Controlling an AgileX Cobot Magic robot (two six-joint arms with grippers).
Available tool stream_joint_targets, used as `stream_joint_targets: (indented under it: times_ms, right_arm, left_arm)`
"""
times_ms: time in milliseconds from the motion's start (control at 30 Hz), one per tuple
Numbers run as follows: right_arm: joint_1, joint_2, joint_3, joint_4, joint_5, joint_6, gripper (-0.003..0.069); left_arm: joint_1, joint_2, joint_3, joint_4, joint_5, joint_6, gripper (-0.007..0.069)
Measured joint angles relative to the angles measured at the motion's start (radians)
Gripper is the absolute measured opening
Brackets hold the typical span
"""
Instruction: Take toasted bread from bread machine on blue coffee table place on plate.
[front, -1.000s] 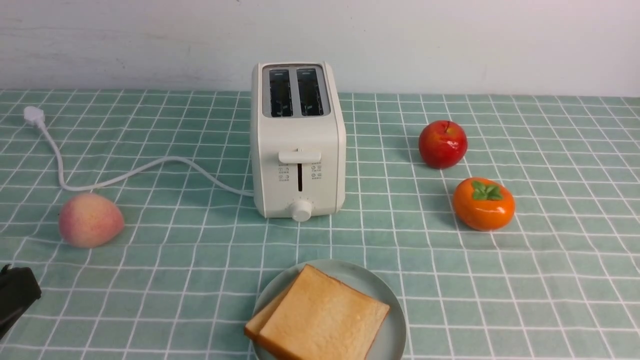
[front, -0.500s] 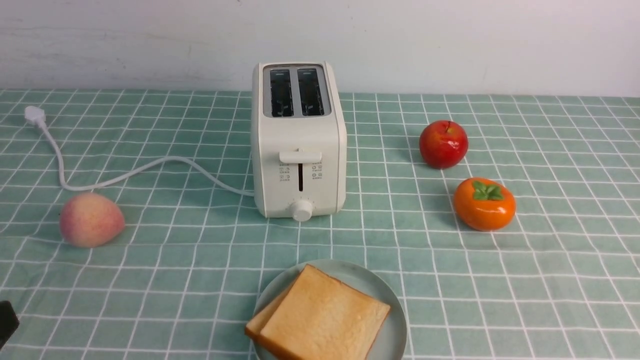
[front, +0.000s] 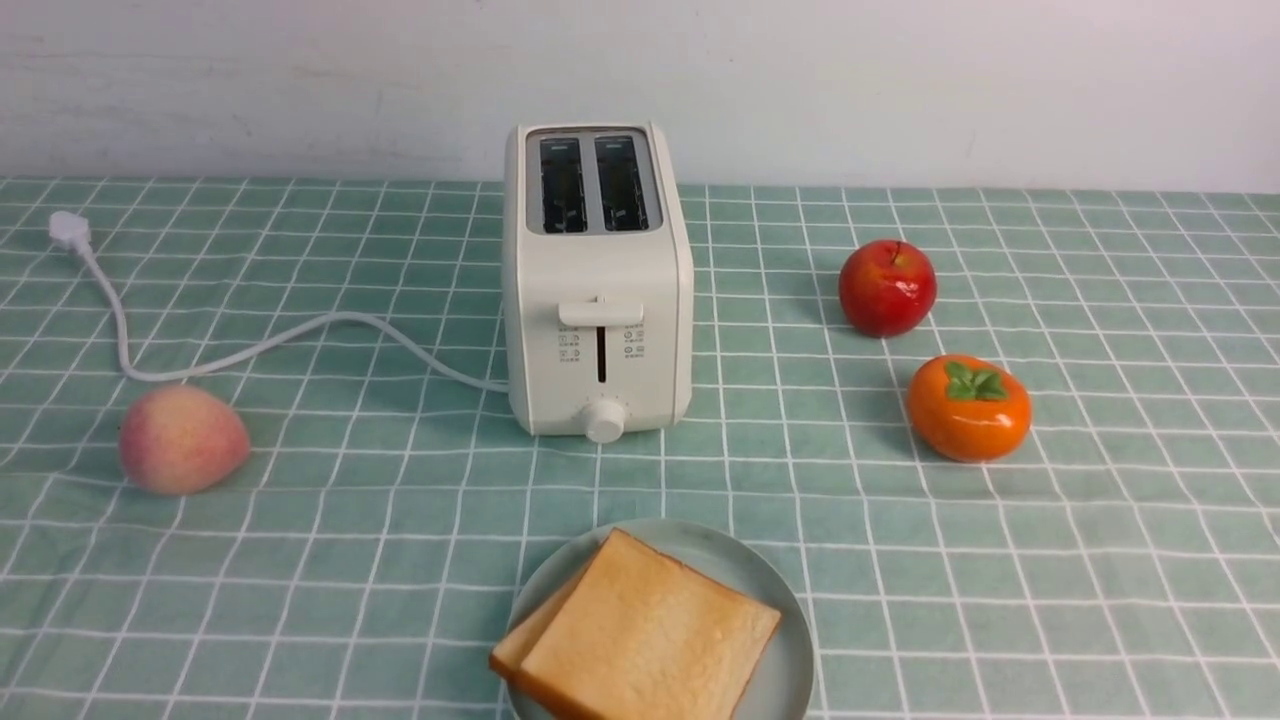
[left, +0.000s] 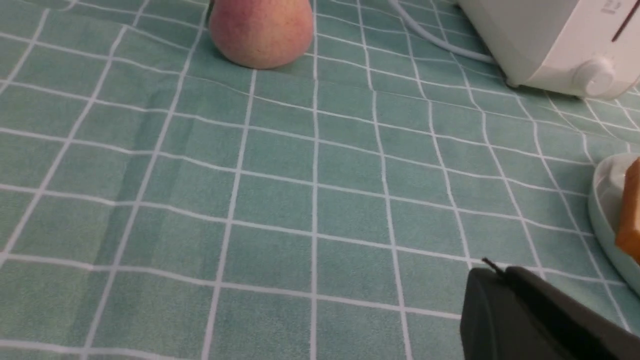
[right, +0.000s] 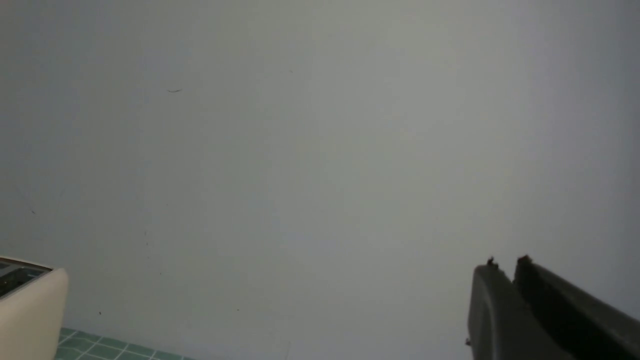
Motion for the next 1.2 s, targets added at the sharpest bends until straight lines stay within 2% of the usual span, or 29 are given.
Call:
stream_joint_targets:
  times_ms: [1200]
  right_arm:
    - [0.000,0.000,0.000,-0.001,-0.012,0.000,0.0106]
  left_arm:
    - [0.015,0.000,0.002,0.001,-0.004,-0.003,0.0031]
